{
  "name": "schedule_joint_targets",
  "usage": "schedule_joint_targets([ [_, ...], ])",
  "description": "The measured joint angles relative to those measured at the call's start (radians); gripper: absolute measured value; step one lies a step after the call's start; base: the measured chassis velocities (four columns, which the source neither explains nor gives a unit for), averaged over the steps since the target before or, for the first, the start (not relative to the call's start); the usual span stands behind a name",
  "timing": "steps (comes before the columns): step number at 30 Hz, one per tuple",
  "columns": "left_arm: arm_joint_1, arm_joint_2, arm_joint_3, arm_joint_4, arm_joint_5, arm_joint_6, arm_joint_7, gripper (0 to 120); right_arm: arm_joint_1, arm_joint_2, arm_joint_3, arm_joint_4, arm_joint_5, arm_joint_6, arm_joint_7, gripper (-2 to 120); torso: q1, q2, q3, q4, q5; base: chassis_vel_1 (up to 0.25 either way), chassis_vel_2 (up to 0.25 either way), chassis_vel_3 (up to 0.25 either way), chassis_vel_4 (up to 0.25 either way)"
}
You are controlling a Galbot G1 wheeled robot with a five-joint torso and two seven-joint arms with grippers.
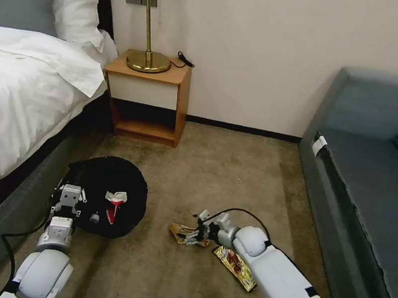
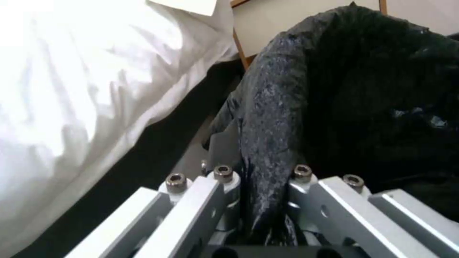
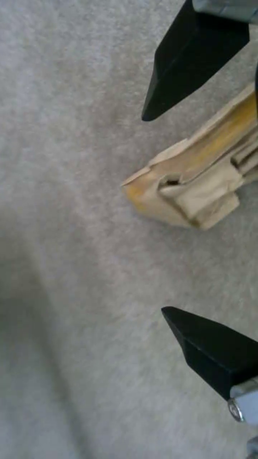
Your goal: Pick up the trash bin, then pick up the garbage on the floor and place it into the trash bin.
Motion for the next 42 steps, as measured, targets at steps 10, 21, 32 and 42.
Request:
schedule_joint_targets([
  [10, 0.011, -0.004, 0.001, -0.001, 0.018, -0.025, -0.002, 5, 0.026, 0.061, 0.034, -0.174, -0.109, 0.058, -0.017, 99, 0.0, 0.0, 0.0, -0.0002, 0.0001, 0.0, 0.0, 0.0, 0.0],
  [21, -0.001, -0.004, 0.006, 0.021, 0.023, -0.03, -0.002, 5, 0.04, 0.095, 0.097, -0.26, -0.177, 0.103, -0.026, 64, 0.0, 0.0, 0.0, -0.0001, 0.0001, 0.0, 0.0, 0.0, 0.0],
  [32, 0.008, -0.005, 0.001, 0.016, 0.023, -0.033, -0.002, 5, 0.035, 0.103, 0.12, -0.266, -0.19, 0.116, -0.04, 22, 0.0, 0.0, 0.0, -0.0001, 0.0002, 0.0, 0.0, 0.0, 0.0],
  [42, 0.014, -0.005, -0.002, -0.002, 0.018, -0.032, -0.005, 5, 0.029, 0.112, 0.203, -0.237, -0.156, 0.137, -0.058, 0, 0.0, 0.0, 0.0, -0.0001, 0.0002, 0.0, 0.0, 0.0, 0.0],
])
